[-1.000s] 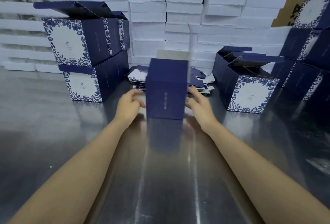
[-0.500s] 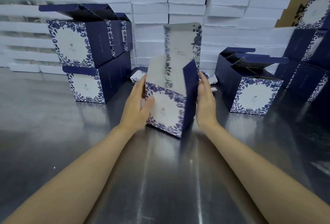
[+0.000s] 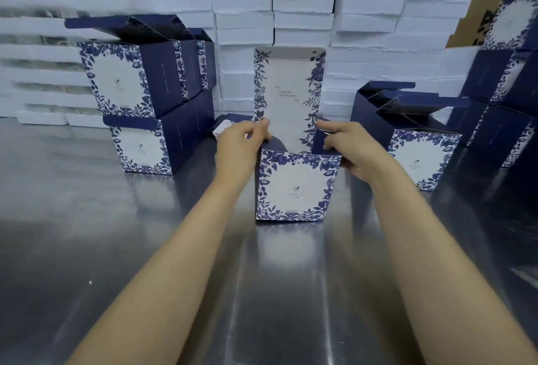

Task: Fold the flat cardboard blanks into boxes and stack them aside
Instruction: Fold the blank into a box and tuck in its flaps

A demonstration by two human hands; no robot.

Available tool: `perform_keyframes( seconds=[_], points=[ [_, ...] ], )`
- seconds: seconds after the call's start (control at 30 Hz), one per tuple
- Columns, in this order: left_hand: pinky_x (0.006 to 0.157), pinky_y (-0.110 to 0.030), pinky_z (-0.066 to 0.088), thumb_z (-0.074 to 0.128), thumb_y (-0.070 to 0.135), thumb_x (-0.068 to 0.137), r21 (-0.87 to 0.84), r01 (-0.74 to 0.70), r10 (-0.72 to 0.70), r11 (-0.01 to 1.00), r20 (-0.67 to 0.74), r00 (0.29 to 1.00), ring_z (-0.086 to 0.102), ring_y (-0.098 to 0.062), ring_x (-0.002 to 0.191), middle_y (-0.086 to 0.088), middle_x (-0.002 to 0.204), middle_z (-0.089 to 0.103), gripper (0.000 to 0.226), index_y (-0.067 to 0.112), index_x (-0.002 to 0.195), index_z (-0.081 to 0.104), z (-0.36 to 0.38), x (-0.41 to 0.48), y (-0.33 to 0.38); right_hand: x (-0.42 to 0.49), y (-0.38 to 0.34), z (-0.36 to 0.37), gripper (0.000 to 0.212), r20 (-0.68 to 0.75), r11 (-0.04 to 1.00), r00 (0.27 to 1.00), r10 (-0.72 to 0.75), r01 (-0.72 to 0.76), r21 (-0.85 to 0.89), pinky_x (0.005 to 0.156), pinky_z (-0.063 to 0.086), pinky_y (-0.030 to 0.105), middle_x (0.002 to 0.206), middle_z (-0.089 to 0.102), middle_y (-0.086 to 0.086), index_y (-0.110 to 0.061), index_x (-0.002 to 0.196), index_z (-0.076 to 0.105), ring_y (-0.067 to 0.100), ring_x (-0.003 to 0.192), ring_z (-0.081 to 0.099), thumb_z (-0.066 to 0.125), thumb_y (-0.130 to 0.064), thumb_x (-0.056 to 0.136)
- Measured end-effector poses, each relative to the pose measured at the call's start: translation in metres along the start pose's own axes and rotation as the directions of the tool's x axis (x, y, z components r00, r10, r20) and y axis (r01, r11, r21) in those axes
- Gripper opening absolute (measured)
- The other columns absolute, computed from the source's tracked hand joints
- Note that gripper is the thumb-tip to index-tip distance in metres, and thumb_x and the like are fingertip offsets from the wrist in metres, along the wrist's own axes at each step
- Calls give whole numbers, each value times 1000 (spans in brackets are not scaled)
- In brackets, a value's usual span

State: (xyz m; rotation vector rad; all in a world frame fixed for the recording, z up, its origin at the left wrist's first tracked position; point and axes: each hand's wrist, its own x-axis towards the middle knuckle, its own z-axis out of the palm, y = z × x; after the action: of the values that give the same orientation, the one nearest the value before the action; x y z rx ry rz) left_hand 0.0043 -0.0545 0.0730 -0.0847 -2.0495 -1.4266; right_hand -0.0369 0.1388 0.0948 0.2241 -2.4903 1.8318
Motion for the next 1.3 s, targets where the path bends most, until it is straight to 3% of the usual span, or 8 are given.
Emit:
perform_keyframes(
  seconds=[0.1,0.17,0.3,0.4,0.53,0.83,1.07,1.3],
  points=[
    [88,-31,51,68,13,86,-101,220,-217,970,37,975,61,-14,96,-2,113,58,23,17,108,60,4,8,10,-3,-2,2,48,-49,990,996,68,-62,127,63,45,18,108,66,0,-18,125,65,10,86,59,55,7,86],
    [67,-20,50,65,5,85,-40,290,-281,956,153,947,62,-9,80,-4,93,60,13,18,88,61,-3,15,17,-4,-5,3,41,-88,996,995,48,-41,76,49,44,14,88,69,-2,-16,120,67,8,68,61,66,0,83],
    [65,-26,44,61,8,82,528,130,-238,840,142,961,52,-20,73,-3,73,55,13,17,73,58,-12,22,30,-3,-13,3,26,-155,963,986,-59,15,-269,57,49,25,82,69,2,-9,105,74,13,70,59,74,-14,79],
    [68,-30,40,61,9,84,652,115,-212,750,72,975,56,-29,86,-5,88,61,7,15,81,58,-9,21,35,-2,-22,10,23,-202,885,964,-172,61,-462,63,52,37,70,65,19,7,75,66,27,65,56,69,-15,81],
    [67,-34,39,63,13,88,764,82,-182,640,46,982,56,-33,92,-8,93,56,10,9,88,53,-10,22,37,-7,-28,12,35,-148,834,984,-95,-2,-552,51,39,29,59,47,7,-10,58,41,27,65,51,61,-20,85],
    [73,-32,43,34,31,97,815,107,-492,569,233,839,55,-24,55,-7,62,60,32,15,72,45,-24,23,41,-17,-39,11,31,68,730,997,-48,81,-679,40,27,20,39,42,3,-13,56,33,18,37,42,44,-8,85],
    [39,-20,26,31,14,90,776,120,-559,619,328,762,28,-9,23,2,29,37,66,16,25,37,-37,17,53,-17,-43,14,36,130,748,990,-49,123,-652,49,23,27,54,37,3,-15,56,34,21,52,31,50,-18,88],
    [79,-36,35,29,42,100,753,159,-293,639,47,955,51,-30,92,-11,104,59,44,9,96,58,-27,19,41,-13,-36,10,36,-67,841,987,-147,89,-534,66,47,31,84,64,16,0,79,57,26,68,66,46,-28,99]
  ],
)
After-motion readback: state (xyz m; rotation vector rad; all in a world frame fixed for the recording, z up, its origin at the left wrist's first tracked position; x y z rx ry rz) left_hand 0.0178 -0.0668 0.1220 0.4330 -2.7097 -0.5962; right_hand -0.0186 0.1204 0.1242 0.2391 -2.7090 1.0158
